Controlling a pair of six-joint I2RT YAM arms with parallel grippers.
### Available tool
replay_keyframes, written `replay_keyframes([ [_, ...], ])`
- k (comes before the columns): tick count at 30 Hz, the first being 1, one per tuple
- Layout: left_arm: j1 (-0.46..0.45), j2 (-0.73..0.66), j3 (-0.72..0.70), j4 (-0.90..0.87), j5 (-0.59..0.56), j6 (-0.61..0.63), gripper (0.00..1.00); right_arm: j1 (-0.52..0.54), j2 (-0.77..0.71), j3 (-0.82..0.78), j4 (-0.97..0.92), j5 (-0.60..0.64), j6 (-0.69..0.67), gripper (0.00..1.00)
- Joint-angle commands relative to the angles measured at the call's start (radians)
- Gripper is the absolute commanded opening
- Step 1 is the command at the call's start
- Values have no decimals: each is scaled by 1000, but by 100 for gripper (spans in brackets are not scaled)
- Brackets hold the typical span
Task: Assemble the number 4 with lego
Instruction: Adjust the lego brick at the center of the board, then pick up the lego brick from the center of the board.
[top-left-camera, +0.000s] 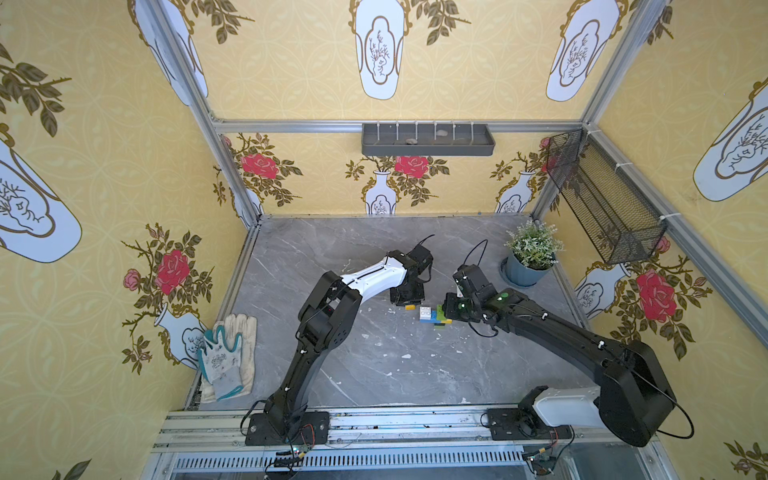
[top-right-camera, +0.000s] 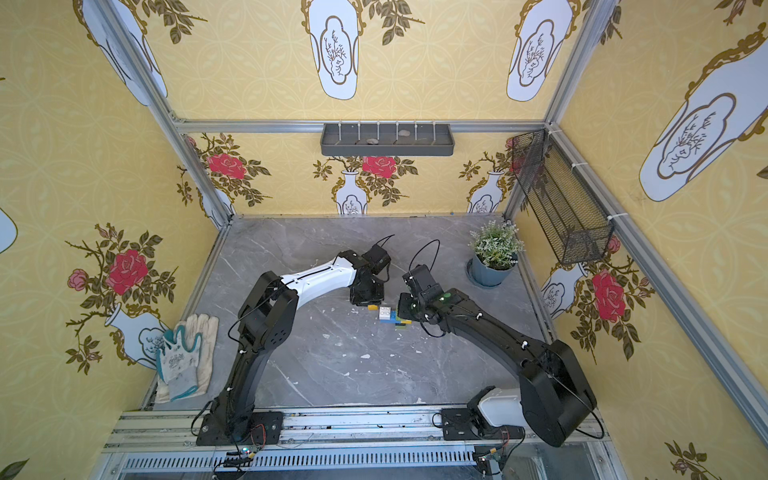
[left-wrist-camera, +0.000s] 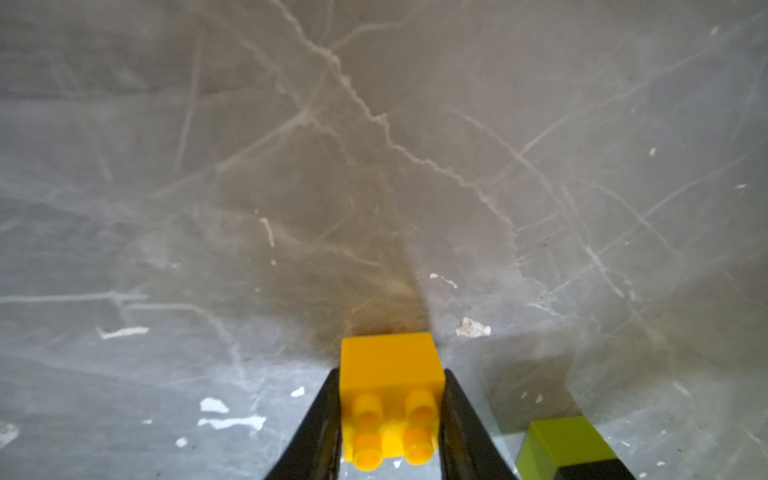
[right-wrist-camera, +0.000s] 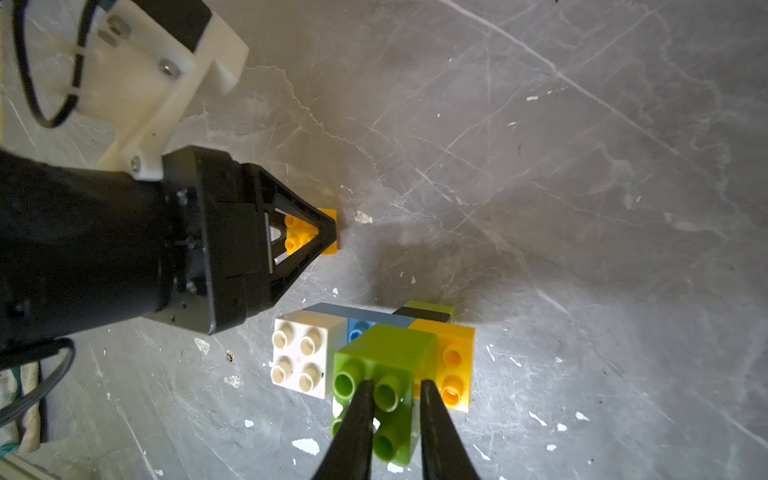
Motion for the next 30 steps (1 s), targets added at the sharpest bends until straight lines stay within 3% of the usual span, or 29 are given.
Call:
replay_keyframes([
  [1, 1, 7, 6, -37, -32, 17, 35, 0, 21, -23, -261, 22, -18, 22],
  [5, 6, 21, -7, -53, -41, 20, 36, -1, 21, -22, -262, 23, -17, 22],
  [9, 14, 9, -45, -48, -49, 23, 55, -2, 20, -24, -260, 20, -20, 22],
  [15, 12, -39, -66, -24, -44, 24, 58, -2, 21, -26, -259, 19, -22, 22],
  [20, 12, -36, -62, -27, -44, 21, 53, -4, 24, -23, -259, 16, -23, 22],
  [28, 12, -28, -72, -11, -30, 20, 28, -3, 27, -24, -259, 13, -23, 22],
  [30, 12, -33, -68, -15, -31, 22, 25, -4, 28, -24, -259, 14, -22, 22],
])
